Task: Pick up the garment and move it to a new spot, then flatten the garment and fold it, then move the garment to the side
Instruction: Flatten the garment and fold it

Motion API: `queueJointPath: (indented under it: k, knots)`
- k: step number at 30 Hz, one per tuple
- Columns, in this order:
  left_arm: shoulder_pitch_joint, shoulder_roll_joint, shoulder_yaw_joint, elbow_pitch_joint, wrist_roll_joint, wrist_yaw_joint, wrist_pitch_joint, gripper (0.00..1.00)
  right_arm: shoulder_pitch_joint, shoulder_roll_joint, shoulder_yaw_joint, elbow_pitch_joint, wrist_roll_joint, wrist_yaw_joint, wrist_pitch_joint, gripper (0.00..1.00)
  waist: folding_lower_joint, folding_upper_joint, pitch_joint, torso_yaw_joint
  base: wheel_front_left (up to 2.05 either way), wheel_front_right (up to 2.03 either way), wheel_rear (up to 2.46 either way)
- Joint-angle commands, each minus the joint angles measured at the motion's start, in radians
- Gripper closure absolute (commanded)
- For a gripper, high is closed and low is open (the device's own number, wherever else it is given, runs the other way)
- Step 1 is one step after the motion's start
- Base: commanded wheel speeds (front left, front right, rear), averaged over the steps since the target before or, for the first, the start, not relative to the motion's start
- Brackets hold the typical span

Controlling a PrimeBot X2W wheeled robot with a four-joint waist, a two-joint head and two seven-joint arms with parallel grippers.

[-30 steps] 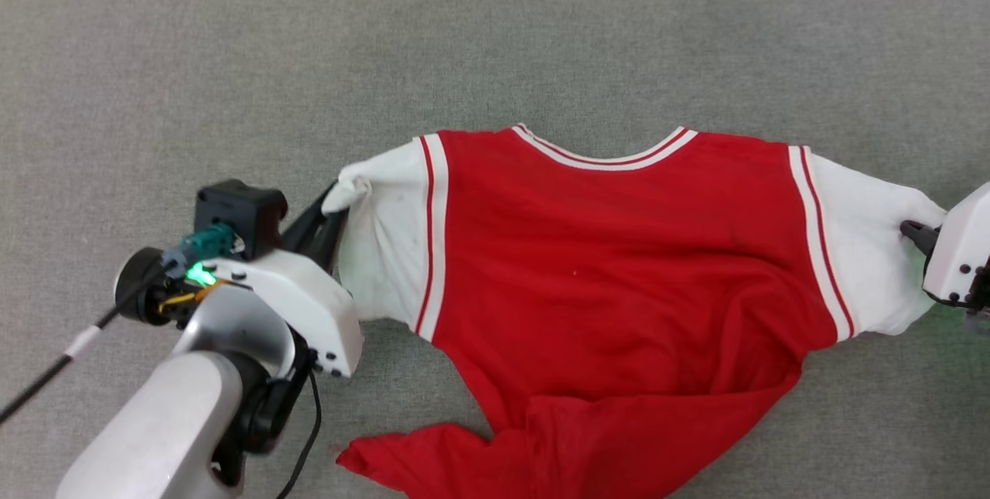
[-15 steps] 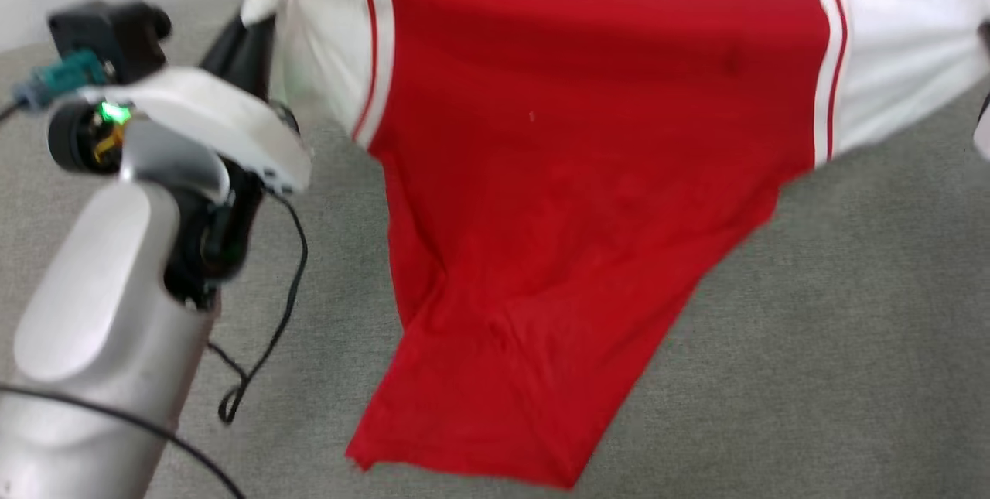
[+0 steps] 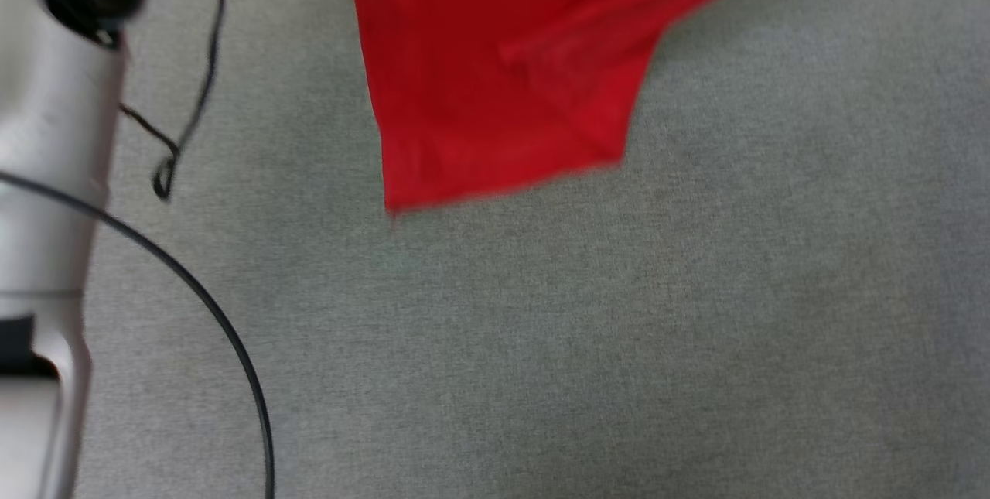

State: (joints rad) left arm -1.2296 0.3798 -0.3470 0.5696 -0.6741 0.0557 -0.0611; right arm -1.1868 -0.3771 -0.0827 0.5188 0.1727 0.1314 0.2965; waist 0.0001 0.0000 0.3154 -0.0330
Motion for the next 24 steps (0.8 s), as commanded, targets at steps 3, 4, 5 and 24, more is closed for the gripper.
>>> queueJointPath:
  k: [3,4,5,24]
  knots:
    - [-0.112,0.023,0.008,0.052,0.016,-0.025,-0.021,1.00,-0.104,0.009,0.008,0.014,-0.015,-0.001,-0.031,1.00,-0.0001,0.0000,0.061,-0.026,0.00,0.00,0.00]
    - [-0.140,0.028,0.010,0.067,0.019,-0.031,-0.030,1.00,-0.131,0.013,0.011,0.023,-0.020,-0.001,-0.037,1.00,-0.0001,0.0000,0.072,-0.030,0.00,0.00,0.00]
    - [-0.172,0.033,0.014,0.080,0.023,-0.035,-0.039,1.00,-0.161,0.014,0.015,0.028,-0.022,-0.001,-0.047,1.00,-0.0001,0.0000,0.085,-0.035,0.00,0.00,0.00]
    - [-0.414,0.056,0.024,0.237,0.028,-0.095,-0.115,1.00,-0.436,0.036,0.132,0.172,0.003,-0.001,-0.142,1.00,-0.0001,0.0000,0.319,-0.036,0.00,0.00,0.00]
